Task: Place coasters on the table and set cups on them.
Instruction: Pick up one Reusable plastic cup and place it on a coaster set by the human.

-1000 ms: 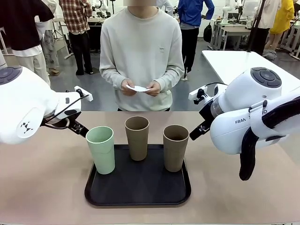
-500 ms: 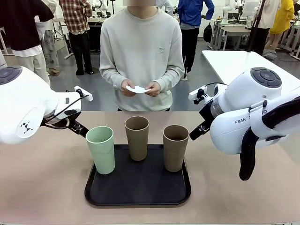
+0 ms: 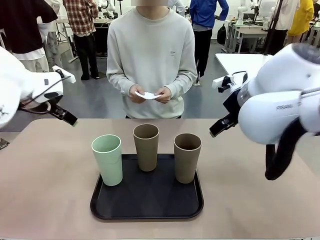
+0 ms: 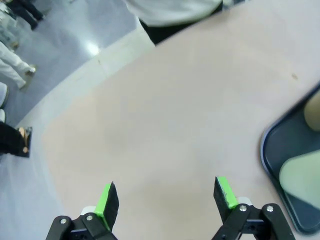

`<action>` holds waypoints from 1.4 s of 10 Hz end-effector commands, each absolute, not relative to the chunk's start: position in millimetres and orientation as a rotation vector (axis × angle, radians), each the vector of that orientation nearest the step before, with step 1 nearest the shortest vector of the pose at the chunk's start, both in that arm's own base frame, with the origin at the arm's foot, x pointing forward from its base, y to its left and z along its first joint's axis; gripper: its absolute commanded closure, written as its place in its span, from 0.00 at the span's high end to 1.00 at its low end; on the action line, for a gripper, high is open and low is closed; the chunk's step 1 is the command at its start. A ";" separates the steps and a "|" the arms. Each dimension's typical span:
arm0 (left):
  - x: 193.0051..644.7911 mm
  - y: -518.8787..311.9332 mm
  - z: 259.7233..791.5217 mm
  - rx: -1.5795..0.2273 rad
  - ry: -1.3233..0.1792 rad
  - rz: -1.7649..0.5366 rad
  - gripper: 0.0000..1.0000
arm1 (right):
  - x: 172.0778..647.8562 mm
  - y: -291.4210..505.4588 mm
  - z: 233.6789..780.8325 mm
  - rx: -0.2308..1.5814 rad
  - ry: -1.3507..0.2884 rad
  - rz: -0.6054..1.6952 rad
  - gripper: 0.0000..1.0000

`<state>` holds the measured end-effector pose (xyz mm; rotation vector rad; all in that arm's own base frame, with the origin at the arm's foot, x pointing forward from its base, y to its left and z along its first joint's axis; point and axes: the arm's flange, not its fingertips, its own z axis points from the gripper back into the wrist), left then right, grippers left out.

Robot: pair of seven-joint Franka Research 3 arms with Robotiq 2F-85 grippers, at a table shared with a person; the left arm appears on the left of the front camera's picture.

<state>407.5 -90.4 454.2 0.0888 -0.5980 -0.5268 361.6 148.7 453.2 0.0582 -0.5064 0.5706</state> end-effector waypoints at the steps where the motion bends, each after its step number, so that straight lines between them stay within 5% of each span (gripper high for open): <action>1: 321.3 -94.9 463.6 0.062 -0.454 -0.583 1.00 | 264.8 139.7 478.7 0.059 -0.350 0.581 1.00; 3: 265.1 -93.5 470.7 0.083 -0.366 -0.583 1.00 | 205.4 138.1 481.2 0.018 -0.280 0.584 1.00; 5: 236.5 -95.0 464.4 0.131 -0.381 -0.506 1.00 | 200.1 119.4 459.6 -0.054 -0.259 0.547 1.00; 6: 316.8 -108.4 510.8 0.099 -0.354 -0.598 1.00 | 238.2 151.2 518.4 -0.005 -0.271 0.586 1.00; 8: 293.5 -108.7 527.5 0.117 -0.352 -0.583 1.00 | 221.4 145.6 525.1 -0.026 -0.254 0.579 1.00; 9: 308.7 -77.3 524.2 -0.255 -0.391 -0.562 1.00 | 228.1 108.5 530.6 0.630 -0.391 0.515 1.00; 10: 308.5 -55.5 534.8 -0.653 -0.421 -0.601 1.00 | 228.9 73.4 529.9 0.901 -0.473 0.420 1.00; 12: 306.9 -24.6 551.6 -0.865 -0.484 -0.565 1.00 | 227.7 32.2 526.0 1.124 -0.506 0.298 1.00; 14: 316.7 5.6 536.8 -0.910 -0.404 -0.405 1.00 | 223.5 -4.7 509.3 1.166 -0.400 0.166 1.00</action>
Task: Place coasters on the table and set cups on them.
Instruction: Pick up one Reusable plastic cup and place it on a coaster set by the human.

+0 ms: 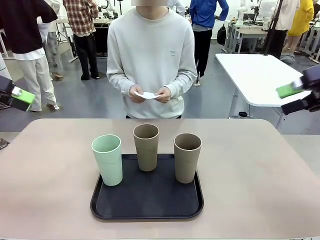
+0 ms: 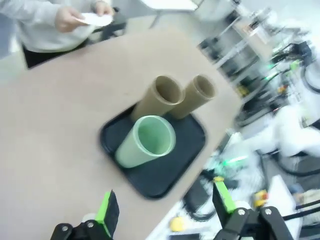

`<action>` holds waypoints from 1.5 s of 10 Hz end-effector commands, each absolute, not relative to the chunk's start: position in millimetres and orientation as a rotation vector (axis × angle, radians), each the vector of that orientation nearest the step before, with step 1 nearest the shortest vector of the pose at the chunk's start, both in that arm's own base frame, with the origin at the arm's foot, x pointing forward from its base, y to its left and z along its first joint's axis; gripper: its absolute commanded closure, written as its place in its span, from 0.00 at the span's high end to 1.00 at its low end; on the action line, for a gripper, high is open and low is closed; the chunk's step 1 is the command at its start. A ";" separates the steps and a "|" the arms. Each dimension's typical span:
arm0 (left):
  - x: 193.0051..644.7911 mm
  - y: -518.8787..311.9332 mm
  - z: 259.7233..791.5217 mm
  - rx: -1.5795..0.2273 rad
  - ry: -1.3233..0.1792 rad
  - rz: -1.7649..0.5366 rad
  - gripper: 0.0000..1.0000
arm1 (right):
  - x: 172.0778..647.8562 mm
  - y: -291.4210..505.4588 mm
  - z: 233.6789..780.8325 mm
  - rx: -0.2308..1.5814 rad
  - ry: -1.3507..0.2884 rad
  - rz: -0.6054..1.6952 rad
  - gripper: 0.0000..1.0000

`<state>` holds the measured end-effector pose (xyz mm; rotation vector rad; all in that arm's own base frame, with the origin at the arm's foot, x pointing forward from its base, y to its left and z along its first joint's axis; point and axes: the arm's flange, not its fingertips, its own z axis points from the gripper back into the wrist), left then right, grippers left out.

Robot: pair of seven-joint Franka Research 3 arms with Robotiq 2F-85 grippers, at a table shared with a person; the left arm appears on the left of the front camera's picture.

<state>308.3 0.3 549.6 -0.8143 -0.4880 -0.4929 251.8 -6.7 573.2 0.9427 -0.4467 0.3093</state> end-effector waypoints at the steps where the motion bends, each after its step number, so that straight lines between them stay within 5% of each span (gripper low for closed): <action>1: 323.6 23.7 530.1 -0.911 -0.364 -0.339 1.00 | 223.4 -21.5 494.5 1.161 -0.325 0.119 1.00; 6: 332.5 83.0 489.3 -0.904 -0.235 -0.084 1.00 | 202.8 -103.4 431.1 1.164 -0.121 -0.073 1.00; 15: 265.6 68.7 458.0 -1.055 -0.315 0.158 1.00 | 160.7 -153.7 420.5 1.171 -0.163 -0.181 1.00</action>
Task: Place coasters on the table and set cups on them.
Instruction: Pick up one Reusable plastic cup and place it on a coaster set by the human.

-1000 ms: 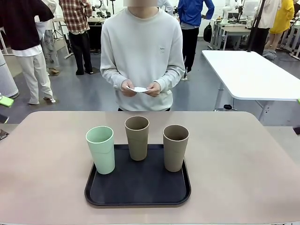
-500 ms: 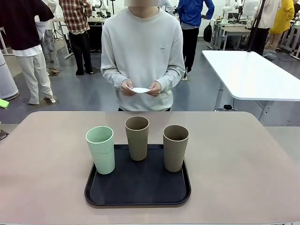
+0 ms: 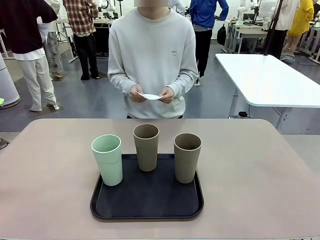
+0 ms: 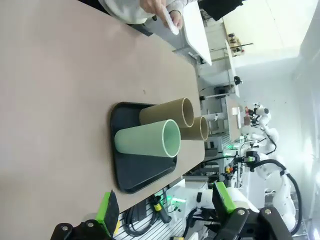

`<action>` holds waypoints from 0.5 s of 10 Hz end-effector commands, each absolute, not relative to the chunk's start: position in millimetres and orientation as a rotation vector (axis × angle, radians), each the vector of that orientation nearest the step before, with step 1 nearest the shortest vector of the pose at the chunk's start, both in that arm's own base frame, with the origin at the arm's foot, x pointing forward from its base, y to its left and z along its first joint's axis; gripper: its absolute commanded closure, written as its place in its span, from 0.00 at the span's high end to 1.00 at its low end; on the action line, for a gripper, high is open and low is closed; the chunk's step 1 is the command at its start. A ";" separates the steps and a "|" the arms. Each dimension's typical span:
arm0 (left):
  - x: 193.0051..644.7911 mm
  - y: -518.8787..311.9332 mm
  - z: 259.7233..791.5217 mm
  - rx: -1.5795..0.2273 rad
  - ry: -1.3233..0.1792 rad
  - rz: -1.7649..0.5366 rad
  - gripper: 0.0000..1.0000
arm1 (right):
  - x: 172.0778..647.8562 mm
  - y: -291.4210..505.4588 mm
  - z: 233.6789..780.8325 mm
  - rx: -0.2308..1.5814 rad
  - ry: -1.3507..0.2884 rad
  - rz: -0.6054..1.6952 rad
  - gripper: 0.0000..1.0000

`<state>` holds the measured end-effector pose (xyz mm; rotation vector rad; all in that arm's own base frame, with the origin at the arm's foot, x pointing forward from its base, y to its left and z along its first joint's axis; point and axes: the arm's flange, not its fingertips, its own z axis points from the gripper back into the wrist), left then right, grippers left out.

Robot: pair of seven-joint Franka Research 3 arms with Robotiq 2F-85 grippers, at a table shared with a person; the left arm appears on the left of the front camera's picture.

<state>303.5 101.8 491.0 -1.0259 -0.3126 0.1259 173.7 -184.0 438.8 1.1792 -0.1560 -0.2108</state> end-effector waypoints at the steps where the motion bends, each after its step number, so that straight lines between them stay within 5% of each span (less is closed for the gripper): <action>1: 264.4 64.3 454.0 -1.055 -0.305 0.175 1.00 | 162.4 -153.4 421.3 1.170 -0.160 -0.180 1.00; 4: 272.5 63.6 456.3 -0.963 -0.226 0.201 1.00 | 168.4 -150.5 423.9 1.191 -0.141 -0.164 1.00; 5: 307.6 96.1 488.1 -1.032 -0.286 0.157 1.00 | 176.1 -181.3 439.6 1.170 -0.151 -0.199 1.00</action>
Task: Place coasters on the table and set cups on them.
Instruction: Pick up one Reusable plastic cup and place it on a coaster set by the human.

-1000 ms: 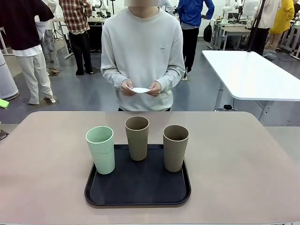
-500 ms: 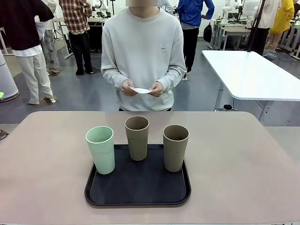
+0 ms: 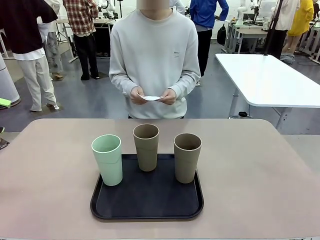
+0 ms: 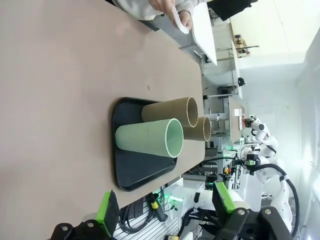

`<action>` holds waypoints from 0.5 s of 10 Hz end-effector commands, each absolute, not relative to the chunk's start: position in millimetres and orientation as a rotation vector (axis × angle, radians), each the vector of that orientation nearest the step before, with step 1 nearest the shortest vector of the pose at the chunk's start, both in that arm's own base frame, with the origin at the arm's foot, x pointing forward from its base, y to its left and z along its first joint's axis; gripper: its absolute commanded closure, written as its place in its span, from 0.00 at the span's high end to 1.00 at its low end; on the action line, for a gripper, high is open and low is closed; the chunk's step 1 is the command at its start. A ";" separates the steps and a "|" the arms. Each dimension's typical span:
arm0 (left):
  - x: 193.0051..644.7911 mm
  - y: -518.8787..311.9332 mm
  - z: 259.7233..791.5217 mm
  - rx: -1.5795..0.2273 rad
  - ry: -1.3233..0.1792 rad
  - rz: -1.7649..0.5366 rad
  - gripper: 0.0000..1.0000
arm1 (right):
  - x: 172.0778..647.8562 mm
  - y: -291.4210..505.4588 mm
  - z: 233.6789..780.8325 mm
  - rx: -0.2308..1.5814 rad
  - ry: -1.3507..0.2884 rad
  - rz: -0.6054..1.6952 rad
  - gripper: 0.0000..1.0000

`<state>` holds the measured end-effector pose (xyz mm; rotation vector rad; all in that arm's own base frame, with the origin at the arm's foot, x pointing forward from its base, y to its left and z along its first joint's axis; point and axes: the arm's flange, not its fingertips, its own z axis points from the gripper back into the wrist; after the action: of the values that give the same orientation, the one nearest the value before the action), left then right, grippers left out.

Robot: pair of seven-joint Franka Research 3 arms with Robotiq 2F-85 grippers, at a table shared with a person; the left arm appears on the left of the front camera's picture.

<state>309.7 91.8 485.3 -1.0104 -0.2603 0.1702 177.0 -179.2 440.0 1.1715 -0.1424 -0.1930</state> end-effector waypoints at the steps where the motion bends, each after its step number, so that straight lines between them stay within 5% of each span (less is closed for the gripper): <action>1: 307.6 96.1 488.1 -1.032 -0.286 0.157 1.00 | 176.1 -181.3 439.6 1.170 -0.151 -0.199 1.00; 5: 307.6 96.1 488.1 -1.032 -0.286 0.157 1.00 | 176.1 -181.3 439.6 1.170 -0.151 -0.199 1.00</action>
<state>309.5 93.9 487.4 -1.0125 -0.2711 0.1712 176.5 -179.8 439.9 1.1713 -0.1440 -0.1960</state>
